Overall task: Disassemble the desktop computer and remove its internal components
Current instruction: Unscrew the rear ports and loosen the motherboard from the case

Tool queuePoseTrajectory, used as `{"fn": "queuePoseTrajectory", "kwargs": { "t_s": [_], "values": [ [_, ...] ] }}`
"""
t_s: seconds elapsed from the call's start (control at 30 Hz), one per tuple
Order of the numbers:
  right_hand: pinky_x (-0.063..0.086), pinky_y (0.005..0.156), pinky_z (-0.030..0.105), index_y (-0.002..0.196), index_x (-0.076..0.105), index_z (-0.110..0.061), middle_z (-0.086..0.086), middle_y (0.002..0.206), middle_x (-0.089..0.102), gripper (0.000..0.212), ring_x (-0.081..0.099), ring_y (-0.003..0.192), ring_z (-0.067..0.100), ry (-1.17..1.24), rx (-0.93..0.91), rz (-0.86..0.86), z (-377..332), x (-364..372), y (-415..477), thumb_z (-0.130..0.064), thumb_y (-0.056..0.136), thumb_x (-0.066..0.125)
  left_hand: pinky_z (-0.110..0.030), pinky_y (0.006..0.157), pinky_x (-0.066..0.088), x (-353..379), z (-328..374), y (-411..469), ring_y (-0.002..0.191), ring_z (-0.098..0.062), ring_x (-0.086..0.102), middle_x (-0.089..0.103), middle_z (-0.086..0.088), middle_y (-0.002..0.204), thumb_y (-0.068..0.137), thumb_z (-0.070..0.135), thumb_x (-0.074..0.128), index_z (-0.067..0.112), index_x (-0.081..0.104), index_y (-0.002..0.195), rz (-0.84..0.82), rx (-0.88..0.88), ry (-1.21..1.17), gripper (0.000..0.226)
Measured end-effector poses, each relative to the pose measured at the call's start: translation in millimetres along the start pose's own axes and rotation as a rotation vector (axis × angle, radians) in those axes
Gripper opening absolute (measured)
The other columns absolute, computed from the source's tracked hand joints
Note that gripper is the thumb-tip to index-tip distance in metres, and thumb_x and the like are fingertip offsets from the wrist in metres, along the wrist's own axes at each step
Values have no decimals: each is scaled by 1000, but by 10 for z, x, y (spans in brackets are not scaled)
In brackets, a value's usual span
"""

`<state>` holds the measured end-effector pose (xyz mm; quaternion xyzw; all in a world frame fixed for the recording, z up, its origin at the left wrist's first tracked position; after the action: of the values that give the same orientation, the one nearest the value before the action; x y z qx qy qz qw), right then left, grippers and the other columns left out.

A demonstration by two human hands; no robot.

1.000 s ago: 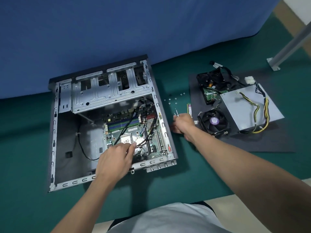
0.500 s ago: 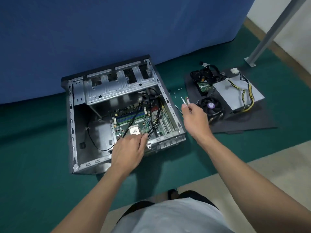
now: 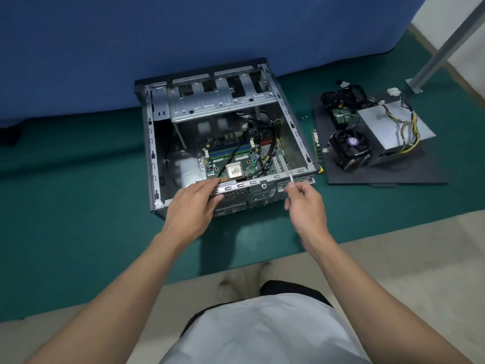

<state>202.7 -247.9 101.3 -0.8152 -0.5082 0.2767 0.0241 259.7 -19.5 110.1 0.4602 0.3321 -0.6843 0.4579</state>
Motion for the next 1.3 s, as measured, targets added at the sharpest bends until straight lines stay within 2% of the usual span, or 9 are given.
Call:
{"fn": "queuePoseTrajectory", "kwargs": {
  "t_s": [0.23,0.37,0.57,0.67,0.77,0.93,1.03,1.13,1.3],
  "values": [
    [34,46,15,86,59,-20,-6,64,56,24,42,45,-1,61,-44,-131,235,309,-119,-32,100,43,-41,113,29,47,64,-327,127,-27,50,56,-10,136,95,15,58,3,55,133,308,-209,-88,39],
    [34,46,24,91,60,-27,-4,64,59,22,40,40,0,51,65,-276,520,499,-177,-33,101,41,-39,113,29,59,106,-426,131,-26,45,51,-11,141,94,9,58,1,52,134,429,-299,-93,40],
    [28,38,19,95,60,-29,-5,61,54,24,36,34,-1,38,202,-486,707,962,-248,-32,102,37,-28,92,33,131,5,-696,101,-23,42,48,-12,112,90,12,63,2,51,110,637,-549,-184,25],
    [27,38,20,94,59,-30,-3,59,50,23,35,38,3,75,262,-509,754,1158,-261,-30,102,37,-27,75,41,457,-253,-696,76,-12,54,60,-1,88,92,14,61,14,54,91,453,-860,-522,7],
    [28,43,24,91,58,-30,-1,61,51,23,35,43,9,110,331,-508,837,1307,-281,-28,101,37,-28,72,48,927,-330,-612,78,-21,62,69,-12,90,94,8,58,10,61,83,164,-1094,-1031,12],
    [24,41,23,87,58,-26,-2,59,54,24,34,45,11,156,387,-468,975,1433,-269,-28,101,38,-31,91,51,1279,-257,-383,100,-22,67,70,-11,106,97,6,52,4,64,108,6,-1037,-1327,17],
    [21,40,23,84,57,-25,-4,58,52,25,30,43,8,216,398,-472,1013,1474,-272,-26,100,38,-27,77,53,1404,-244,-319,88,-21,67,71,-11,97,97,5,51,1,65,107,-5,-1058,-1484,17],
    [18,39,22,83,56,-22,-3,58,48,26,27,41,6,289,395,-484,998,1519,-267,-23,101,37,-26,46,45,1478,-233,-294,63,-22,62,73,-17,97,95,1,52,-4,63,105,-2,-1059,-1561,15],
    [12,37,19,79,50,-18,-1,58,42,28,22,36,5,408,422,-484,956,1556,-251,-22,103,36,-22,40,39,1517,-222,-252,52,-19,60,73,-17,92,93,-5,51,-7,63,105,16,-1029,-1628,17]
  ]
}}
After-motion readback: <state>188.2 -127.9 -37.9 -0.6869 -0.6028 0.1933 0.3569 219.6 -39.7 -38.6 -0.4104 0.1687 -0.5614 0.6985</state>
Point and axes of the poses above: each hand's wrist, its own y-axis towards the middle knuckle, its own x-axis out of the palm, z = x × y, the point moved 7 cm from there along y, towards the middle knuckle
